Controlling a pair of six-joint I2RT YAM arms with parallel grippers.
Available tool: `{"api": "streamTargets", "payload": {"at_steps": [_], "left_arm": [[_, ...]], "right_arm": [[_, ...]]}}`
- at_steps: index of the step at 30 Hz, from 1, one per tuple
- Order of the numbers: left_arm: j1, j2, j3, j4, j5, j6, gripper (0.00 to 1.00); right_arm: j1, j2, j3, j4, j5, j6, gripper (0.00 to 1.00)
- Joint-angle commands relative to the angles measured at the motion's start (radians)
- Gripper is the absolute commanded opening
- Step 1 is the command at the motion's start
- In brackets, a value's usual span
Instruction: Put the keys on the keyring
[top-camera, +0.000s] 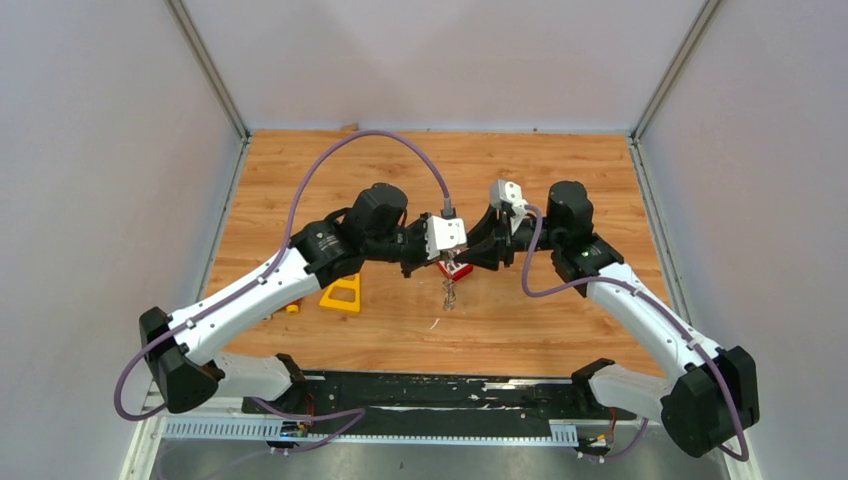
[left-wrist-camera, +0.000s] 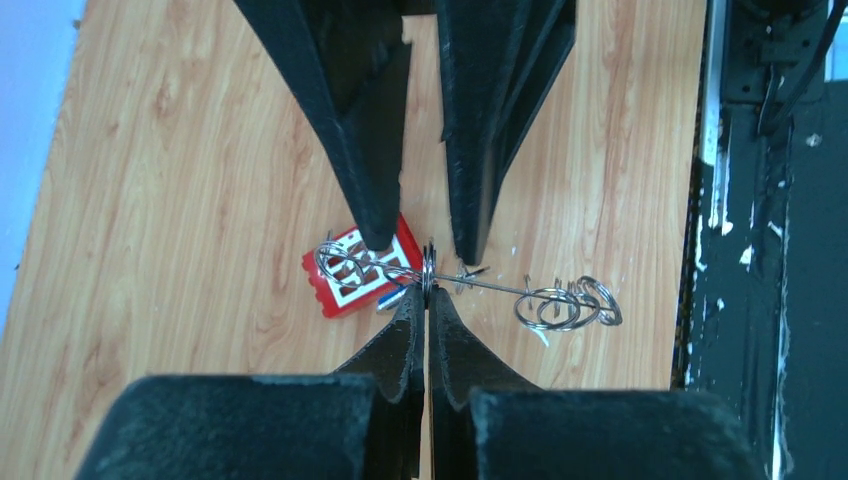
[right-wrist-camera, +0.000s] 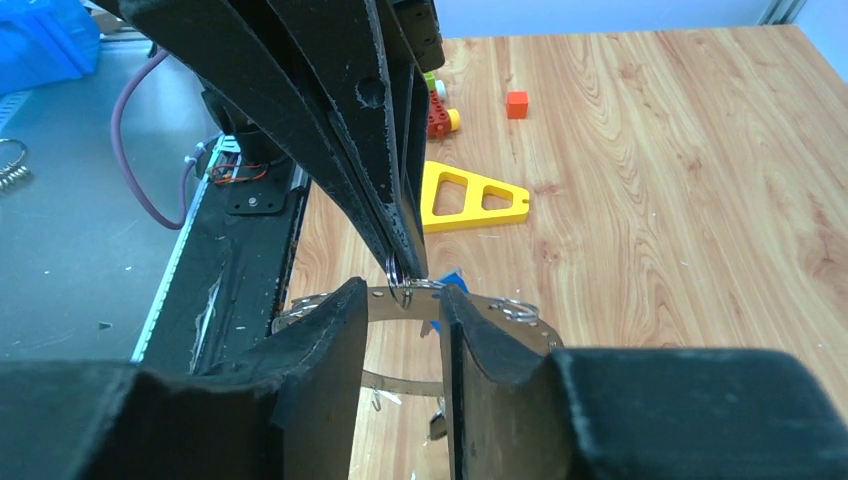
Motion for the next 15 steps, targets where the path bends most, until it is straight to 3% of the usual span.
{"api": "streamTargets", "payload": {"at_steps": [1,6,15], "left_arm": [[-0.014,0.008,0.097,-0.131,-0.056,0.083,0.0],[-0.062,0.056,0.188,-0.278,-0.178,0.086,0.0],[-0.091,0.14,0.315,-0.399,-0.207,-0.04,0.0]], "right_arm": [[-0.005,-0.037,0.056,-0.065,0.018,-0.083,0.38],[-0.003,-0.026,0.055,-0.062,-0.02,-0.088,0.47],[0.006,0.008,0.035,0.028,-0.09,0.001,0.48]]}}
